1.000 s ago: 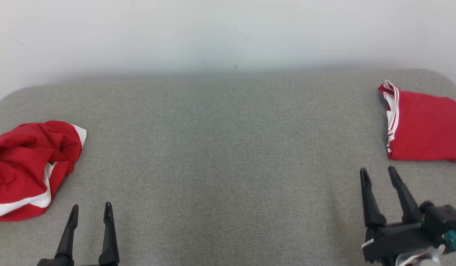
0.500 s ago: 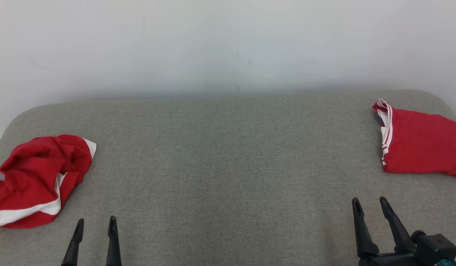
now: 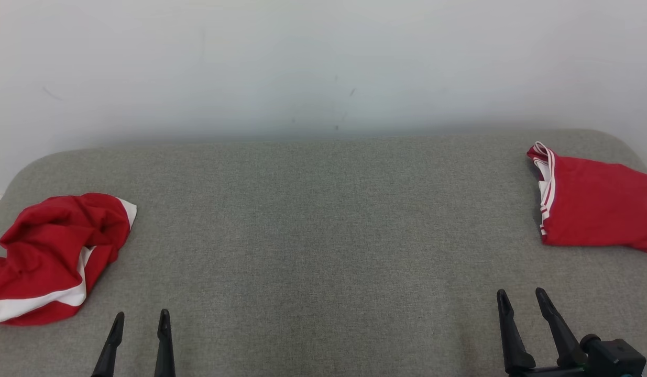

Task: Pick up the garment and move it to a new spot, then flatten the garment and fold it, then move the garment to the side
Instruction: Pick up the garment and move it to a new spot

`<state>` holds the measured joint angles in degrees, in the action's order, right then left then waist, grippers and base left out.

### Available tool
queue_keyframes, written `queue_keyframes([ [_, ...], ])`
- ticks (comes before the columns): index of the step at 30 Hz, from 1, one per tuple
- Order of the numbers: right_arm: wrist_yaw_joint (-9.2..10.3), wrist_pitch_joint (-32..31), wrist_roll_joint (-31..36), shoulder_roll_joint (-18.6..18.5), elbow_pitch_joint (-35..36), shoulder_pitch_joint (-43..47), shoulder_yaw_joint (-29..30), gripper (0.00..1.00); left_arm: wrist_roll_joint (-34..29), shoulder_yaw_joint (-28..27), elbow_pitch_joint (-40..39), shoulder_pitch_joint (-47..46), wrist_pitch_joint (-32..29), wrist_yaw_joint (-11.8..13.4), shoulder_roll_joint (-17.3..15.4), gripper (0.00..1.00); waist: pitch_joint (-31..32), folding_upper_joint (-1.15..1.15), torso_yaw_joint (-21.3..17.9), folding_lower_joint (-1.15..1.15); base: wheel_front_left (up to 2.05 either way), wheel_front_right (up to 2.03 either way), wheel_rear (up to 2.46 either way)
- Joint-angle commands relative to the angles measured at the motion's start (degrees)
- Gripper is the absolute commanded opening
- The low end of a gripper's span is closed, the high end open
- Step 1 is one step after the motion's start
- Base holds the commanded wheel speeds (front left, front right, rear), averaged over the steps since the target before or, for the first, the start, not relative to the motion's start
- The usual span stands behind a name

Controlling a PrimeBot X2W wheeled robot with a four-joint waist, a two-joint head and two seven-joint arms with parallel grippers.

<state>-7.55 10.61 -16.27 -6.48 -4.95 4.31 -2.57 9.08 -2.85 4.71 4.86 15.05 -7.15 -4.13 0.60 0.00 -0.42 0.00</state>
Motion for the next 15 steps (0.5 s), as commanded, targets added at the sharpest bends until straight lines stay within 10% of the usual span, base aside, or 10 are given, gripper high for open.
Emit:
queue_keyframes([
  [1, 0.15, 0.1, 0.44, 0.2, 0.0, 0.45, 0.08, 1.0, 0.06, -0.09, 0.1, 0.97, 0.17, -0.4, -0.25, 1.0, -0.01, 0.0, -0.02, 0.0, 0.0, 0.0, 0.0],
  [15, 0.15, -0.01, 0.54, 0.45, -0.27, 0.77, 0.61, 1.0, -0.08, -0.36, 0.45, 0.41, 0.17, -0.28, -0.37, 1.0, 0.03, 0.0, 0.42, 0.0, 0.0, 0.0, 0.0],
])
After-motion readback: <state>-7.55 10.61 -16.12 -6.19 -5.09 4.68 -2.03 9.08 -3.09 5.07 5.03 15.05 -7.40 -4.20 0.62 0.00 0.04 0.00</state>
